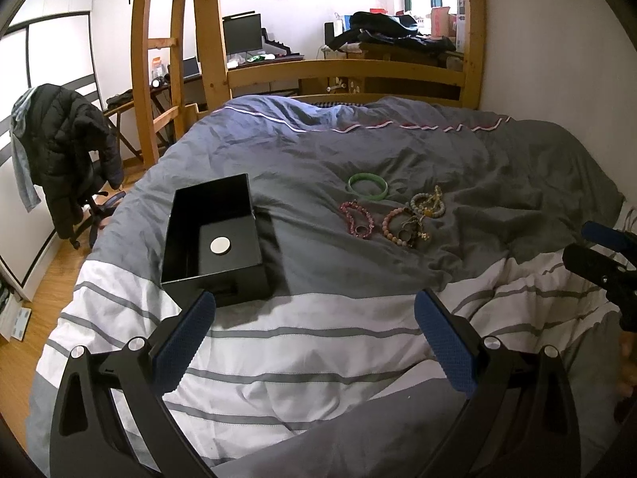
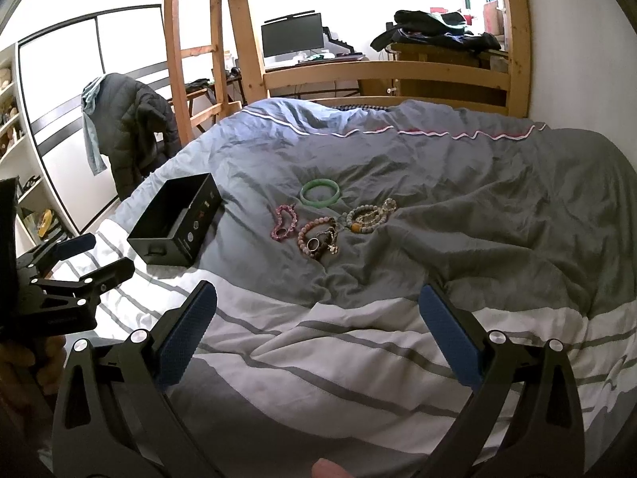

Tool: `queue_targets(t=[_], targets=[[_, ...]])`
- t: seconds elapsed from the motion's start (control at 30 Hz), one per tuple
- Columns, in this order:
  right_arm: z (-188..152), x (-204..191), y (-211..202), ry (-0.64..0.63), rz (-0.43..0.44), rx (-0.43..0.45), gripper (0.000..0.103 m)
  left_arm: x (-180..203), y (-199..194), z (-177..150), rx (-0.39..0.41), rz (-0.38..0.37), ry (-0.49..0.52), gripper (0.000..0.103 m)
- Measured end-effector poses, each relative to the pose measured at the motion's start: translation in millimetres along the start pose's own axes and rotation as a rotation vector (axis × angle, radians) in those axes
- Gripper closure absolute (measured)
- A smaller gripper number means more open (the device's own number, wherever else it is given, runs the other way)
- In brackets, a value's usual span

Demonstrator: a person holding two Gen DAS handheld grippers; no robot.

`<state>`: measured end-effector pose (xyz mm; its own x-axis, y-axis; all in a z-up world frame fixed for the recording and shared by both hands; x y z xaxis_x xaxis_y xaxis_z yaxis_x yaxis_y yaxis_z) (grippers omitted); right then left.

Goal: Organize jewelry

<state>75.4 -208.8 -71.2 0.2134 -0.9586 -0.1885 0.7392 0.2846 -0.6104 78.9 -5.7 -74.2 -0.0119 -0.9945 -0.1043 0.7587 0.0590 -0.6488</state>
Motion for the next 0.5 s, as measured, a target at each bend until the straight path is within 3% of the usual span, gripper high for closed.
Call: queue_targets(t=[0.5], targets=[[-1.4, -0.8, 0.6, 0.001, -0.003, -0.004, 0.003, -0.5, 1.6, -1.4, -0.006, 0.001, -0.001, 0.004]])
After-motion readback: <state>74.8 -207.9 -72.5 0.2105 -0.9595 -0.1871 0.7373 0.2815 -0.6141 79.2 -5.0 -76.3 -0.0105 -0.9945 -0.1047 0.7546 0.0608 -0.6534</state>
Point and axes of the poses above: each gripper's, at about its wrist camera, not at the fingertips, and y roughly the way its jaws point, x to its right, z to its top, the point moved 10 cm from there along y, roughly the way its jaws point, and after that the axes turned 4 degrees about z, right-handed, at the moved point
